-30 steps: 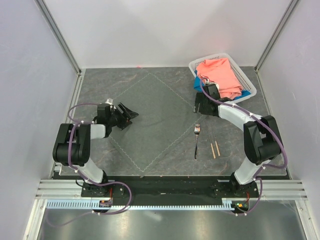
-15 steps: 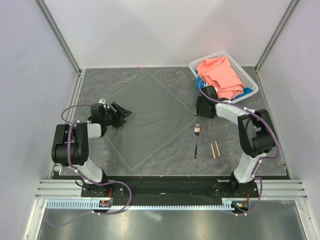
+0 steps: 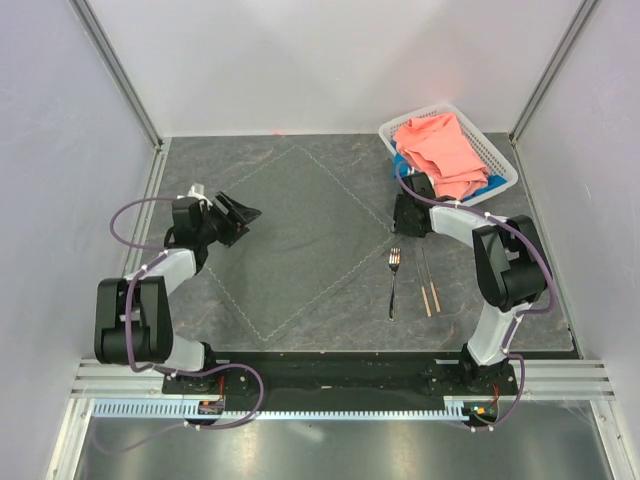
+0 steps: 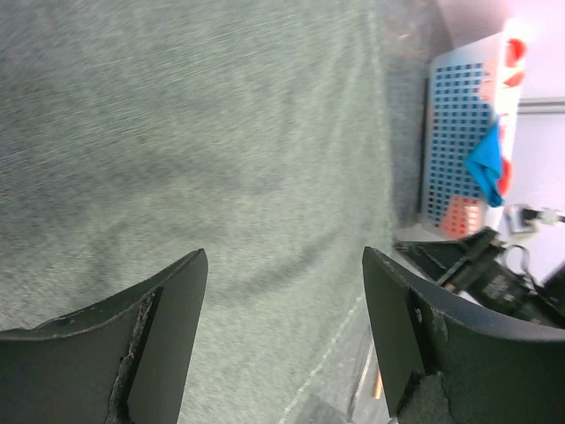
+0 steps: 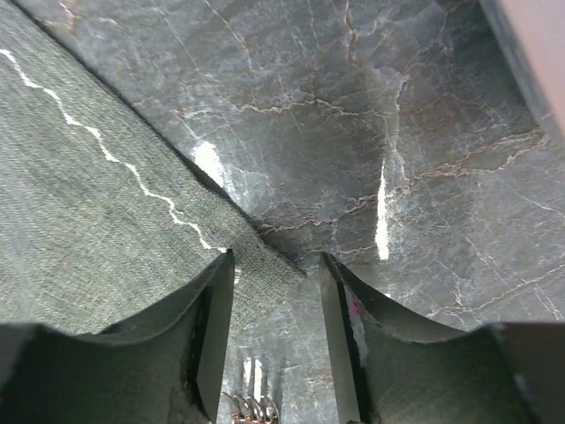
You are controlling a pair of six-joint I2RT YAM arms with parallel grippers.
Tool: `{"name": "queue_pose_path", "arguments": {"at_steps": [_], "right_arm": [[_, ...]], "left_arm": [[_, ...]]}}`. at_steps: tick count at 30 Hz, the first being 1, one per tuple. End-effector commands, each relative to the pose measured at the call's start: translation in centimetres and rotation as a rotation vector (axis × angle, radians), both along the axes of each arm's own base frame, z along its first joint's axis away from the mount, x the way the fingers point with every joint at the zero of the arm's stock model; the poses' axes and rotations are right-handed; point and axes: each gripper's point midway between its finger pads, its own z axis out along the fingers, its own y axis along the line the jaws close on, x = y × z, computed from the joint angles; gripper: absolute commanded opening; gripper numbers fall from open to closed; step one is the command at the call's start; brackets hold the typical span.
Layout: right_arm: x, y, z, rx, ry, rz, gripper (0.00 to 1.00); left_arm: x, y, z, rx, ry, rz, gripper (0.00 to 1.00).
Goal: Fold the napkin, place the utensils inside, and roll it up
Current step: Fold the napkin
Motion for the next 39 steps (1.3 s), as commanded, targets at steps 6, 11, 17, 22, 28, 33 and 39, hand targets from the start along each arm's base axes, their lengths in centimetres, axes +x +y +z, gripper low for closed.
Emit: {"name": "queue_pose_path", "arguments": {"at_steps": [6,11,17,22,28,33,39], "right_arm": [[-0.2,-1.0,-1.9,0.005,0.042,-0.041,0.41],[-0.2,-1.1,-1.7,0.011,0.039,-0.041,0.34],[-0.1,-0.1,-0.8,0.062,0.029,-0.003,0.27],[-0.2,0.3,0.1,0.083,0.016,0.029,0.11],[0.7,0.9,3.2,0.117,-0.058,0.055,0.0],[1.4,0.7,6.3,0.125,-0.134,0.065,0.0],[2.0,1.8,10.7,0.18,-0.224,0.123,0.0]], "left_arm": [[-0.6,-0.7,12.5,0.062,-0.219,-0.085,0.79],[-1.6,-0.7,16.4,0.152,-0.271,-0.154,0.8],[-1.9,-0.6,17.0,0.191,-0.28,-0.204,0.81],[-1.9,-0.2,16.6,0.214,-0.28,-0.196,0.81],[-2.0,0.3,15.6,0.206,-0.261,-0.196,0.82],[-2.0,0.6,15.7,0.202,-0.264,-0.188,0.82],[-2.2,1.0,16.0,0.209,-0.275,-0.182,0.82]]}}
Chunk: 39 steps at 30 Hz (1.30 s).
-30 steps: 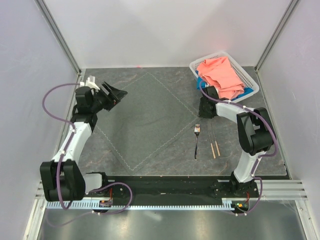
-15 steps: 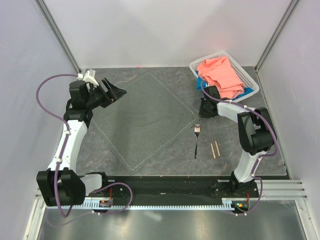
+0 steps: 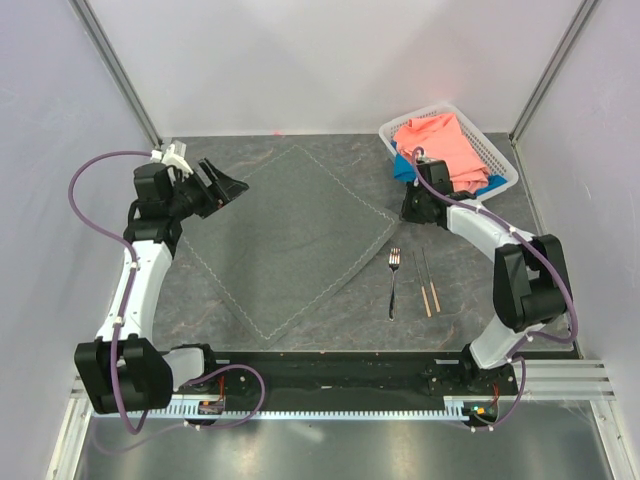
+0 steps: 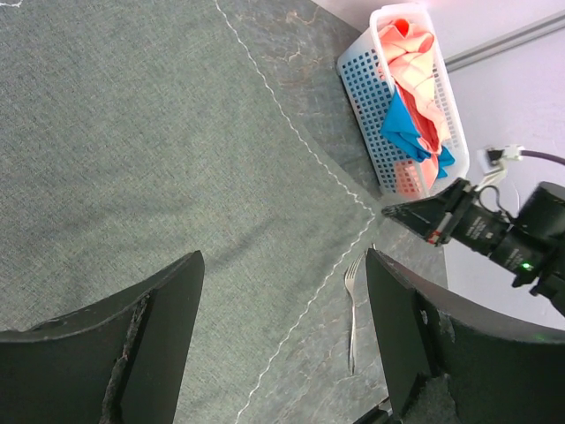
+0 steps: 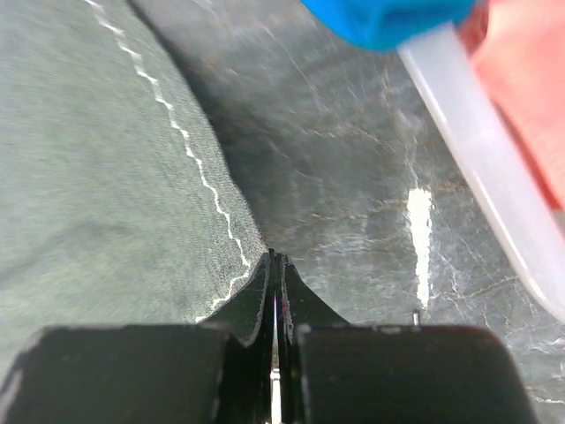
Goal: Fold the napkin, place the utensils inside, and roll it up
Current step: Fold the napkin
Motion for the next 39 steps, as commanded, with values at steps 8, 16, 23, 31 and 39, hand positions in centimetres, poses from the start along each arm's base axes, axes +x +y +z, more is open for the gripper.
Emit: {"name": "queue_pose_path", "arguments": {"at_steps": [8,16,23,31,39], "right_arm": [[1.6,7.8,6.0,0.149,-0.139,0.173,0.0],[1.0,23.6,5.2,0.323,-0.125,0.406,0.0],[-0.4,32.6,3.4,0.419,-0.068,0.536,0.01],[1.5,24.4,7.7,0.389,-0.17,0.416,0.6],[0.2,13.1,10.3,0.343,-0.247,0.261,0.61]], "left_arm": [[-0.5,0.5,-0.8,0.026,-0.012,-0.017,0.82],[-1.8,1.4,-4.0,0.043,0.06,0.057,0.82],[-2.7,1.3,-8.1,-0.051,0.098,0.139,0.79],[-1.2,-2.4,-11.5,0.06,0.156,0.101,0.73],[1.6,-3.5,-15.9,0.231,0.245,0.093,0.59]]}}
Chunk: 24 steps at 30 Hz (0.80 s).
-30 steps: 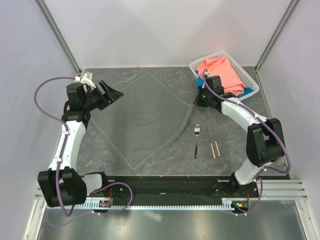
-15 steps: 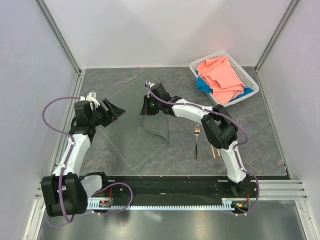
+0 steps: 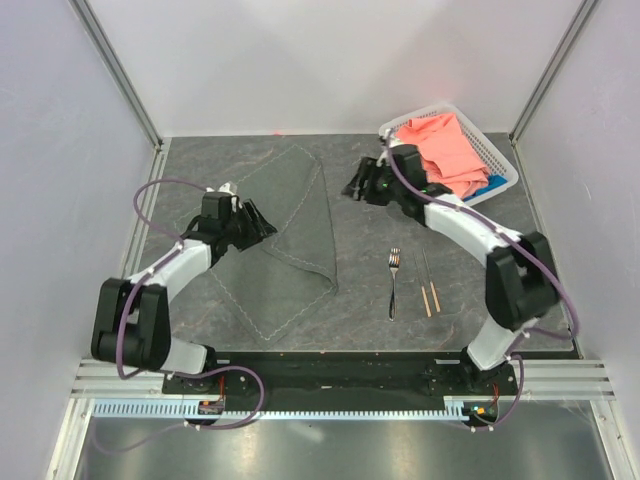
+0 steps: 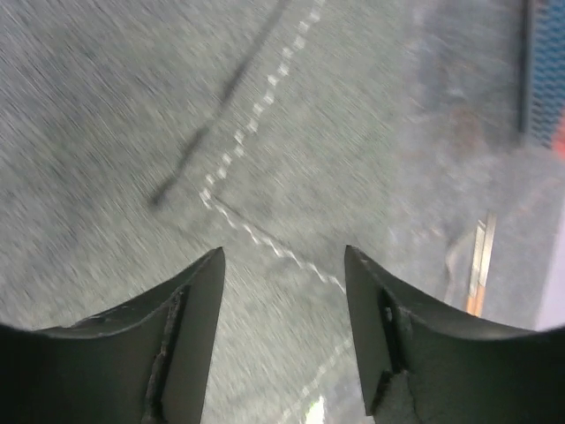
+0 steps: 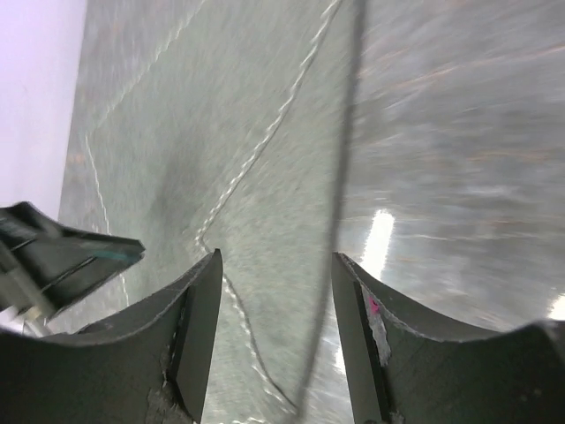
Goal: Fold the napkin, place the utensils inside, and roll it up
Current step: Fold the napkin
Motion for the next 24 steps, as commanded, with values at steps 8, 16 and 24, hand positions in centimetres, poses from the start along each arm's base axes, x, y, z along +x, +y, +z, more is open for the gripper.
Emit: {"name": "queue_pose_path", "arguments": {"at_steps": [8,16,24], "right_arm": [[-2.2,-6.8,4.6,0.009,-0.123,-0.08,0.61],[-2.2,-6.8,3.9,0.011,-0.106,-0.071,0.61],[-2.0,-6.7,3.5,0.015,-0.094,-0.072,0.61]], "left_arm": [[3.7,1.8,-3.0,0.23,0.016,0.033,0.5],[3.1,2.7,-5.7,0.315,0.102,0.044,0.47],[2.4,2.2,-6.6,0.32,0.127,0.022,0.46]]}}
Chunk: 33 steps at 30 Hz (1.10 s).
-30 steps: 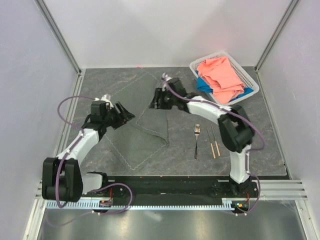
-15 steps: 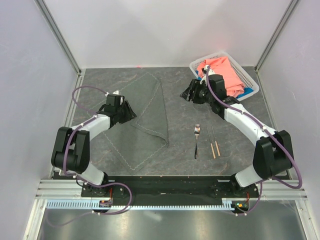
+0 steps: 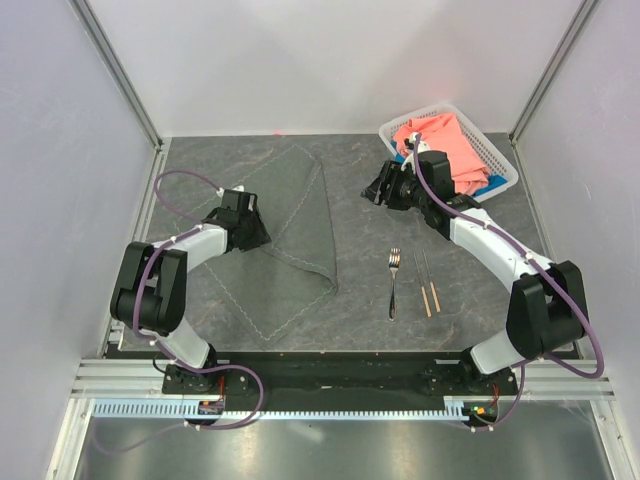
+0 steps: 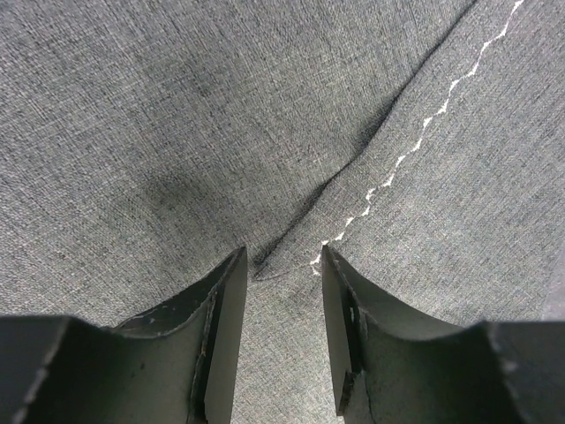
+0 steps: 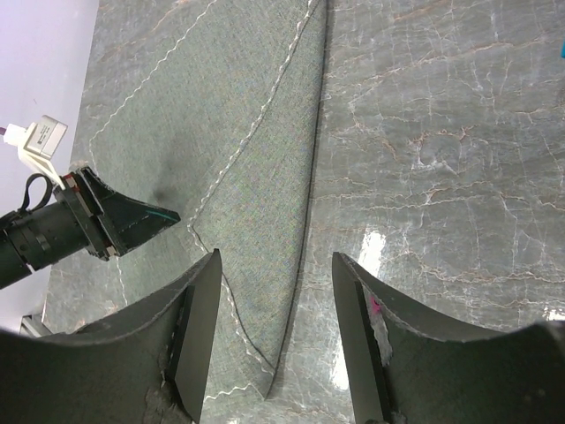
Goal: Fold the napkin, place the utensils inside, and roll it up
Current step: Fold the napkin
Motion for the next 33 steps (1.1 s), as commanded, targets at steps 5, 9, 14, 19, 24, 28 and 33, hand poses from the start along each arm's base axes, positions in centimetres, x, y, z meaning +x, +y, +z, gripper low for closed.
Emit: {"name": "queue_pose_path", "arguments": {"at_steps": [5,9,14,19,24,28,33], "right_arm": [[0.2,0.0,0.0,0.004,-0.014,0.012,0.62],[0.2,0.2,0.0,0.009,-0.013,0.019,0.62],[0.1,0.2,-0.2,0.009,-0.01,0.019,0.62],[0.1,0.2,0.0,0.013,-0.015,0.022,0.63],[0.2,0.1,-0.1,0.013,-0.019,0.022,0.63],[0.2,0.0,-0.5,0.011,-0.009,0.018,0.63],[0.2,-0.3,-0.4,0.011,-0.011,0.011,0.63]], "left_arm": [[-0.3,0.2,0.1,0.053,-0.016,-0.021,0.45],[-0.5,0.0,-0.3,0.048,-0.004,-0.028,0.44],[-0.9,0.1,-0.8,0.055,0.018,-0.023,0.43],[-1.2,0.6,-0.9,0.08,0.025,-0.007,0.43],[-1.5,0.4,-1.5,0.082,0.041,-0.019,0.42],[-1.4,-0.1,-1.7,0.076,0.044,-0.031,0.35],[-1.4,-0.3,-1.7,0.073,0.045,-0.035,0.2]]}}
